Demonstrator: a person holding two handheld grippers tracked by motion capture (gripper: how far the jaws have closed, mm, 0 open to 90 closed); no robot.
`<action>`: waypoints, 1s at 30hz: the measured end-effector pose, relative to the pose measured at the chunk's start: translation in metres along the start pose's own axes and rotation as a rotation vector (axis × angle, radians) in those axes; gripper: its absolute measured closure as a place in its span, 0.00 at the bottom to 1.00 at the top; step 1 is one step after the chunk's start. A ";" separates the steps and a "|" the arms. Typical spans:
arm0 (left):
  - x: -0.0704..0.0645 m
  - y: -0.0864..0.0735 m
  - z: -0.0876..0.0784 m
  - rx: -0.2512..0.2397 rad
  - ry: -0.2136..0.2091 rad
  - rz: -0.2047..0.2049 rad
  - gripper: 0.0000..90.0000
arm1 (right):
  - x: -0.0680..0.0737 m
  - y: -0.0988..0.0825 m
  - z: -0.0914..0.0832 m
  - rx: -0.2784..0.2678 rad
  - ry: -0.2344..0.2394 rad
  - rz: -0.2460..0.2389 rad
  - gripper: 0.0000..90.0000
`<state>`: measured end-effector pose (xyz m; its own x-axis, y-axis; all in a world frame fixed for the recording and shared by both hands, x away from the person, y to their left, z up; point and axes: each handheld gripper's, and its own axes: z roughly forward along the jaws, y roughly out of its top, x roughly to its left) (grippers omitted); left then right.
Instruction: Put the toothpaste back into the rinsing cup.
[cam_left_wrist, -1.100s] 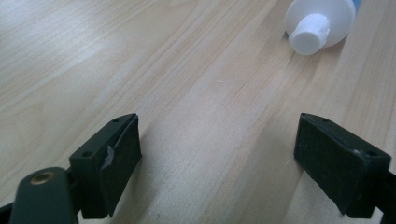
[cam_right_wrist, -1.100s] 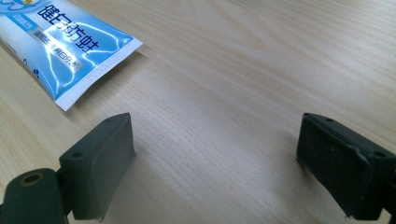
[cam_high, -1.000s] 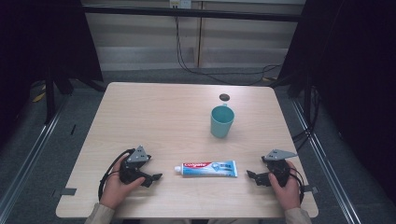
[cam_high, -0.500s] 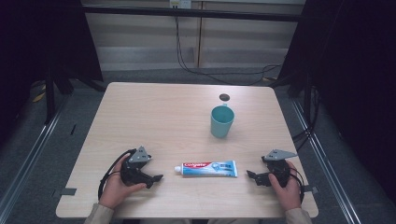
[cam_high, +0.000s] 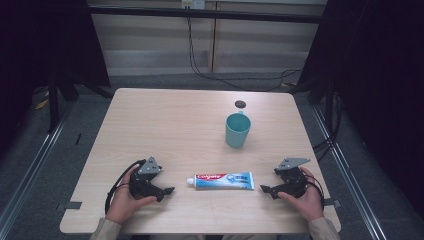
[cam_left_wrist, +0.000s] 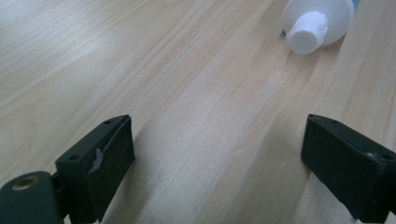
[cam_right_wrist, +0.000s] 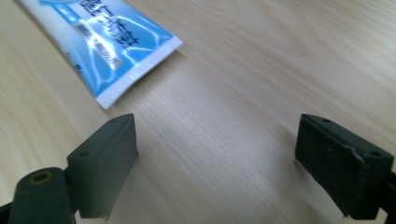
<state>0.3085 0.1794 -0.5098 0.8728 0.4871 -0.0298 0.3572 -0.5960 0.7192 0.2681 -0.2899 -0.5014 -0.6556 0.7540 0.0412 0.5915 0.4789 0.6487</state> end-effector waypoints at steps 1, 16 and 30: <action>0.000 0.000 0.000 0.000 0.000 0.000 0.10 | 0.002 0.007 -0.001 0.010 0.023 -0.022 0.14; 0.000 0.000 0.000 0.000 0.000 0.000 0.10 | 0.021 0.049 0.000 0.049 0.088 -0.167 0.19; 0.000 0.000 0.000 -0.001 0.000 0.000 0.10 | 0.041 0.075 0.015 0.100 0.149 -0.263 0.20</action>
<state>0.3086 0.1794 -0.5098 0.8729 0.4870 -0.0297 0.3568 -0.5956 0.7197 0.2927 -0.2168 -0.4623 -0.8494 0.5278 -0.0021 0.4310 0.6959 0.5745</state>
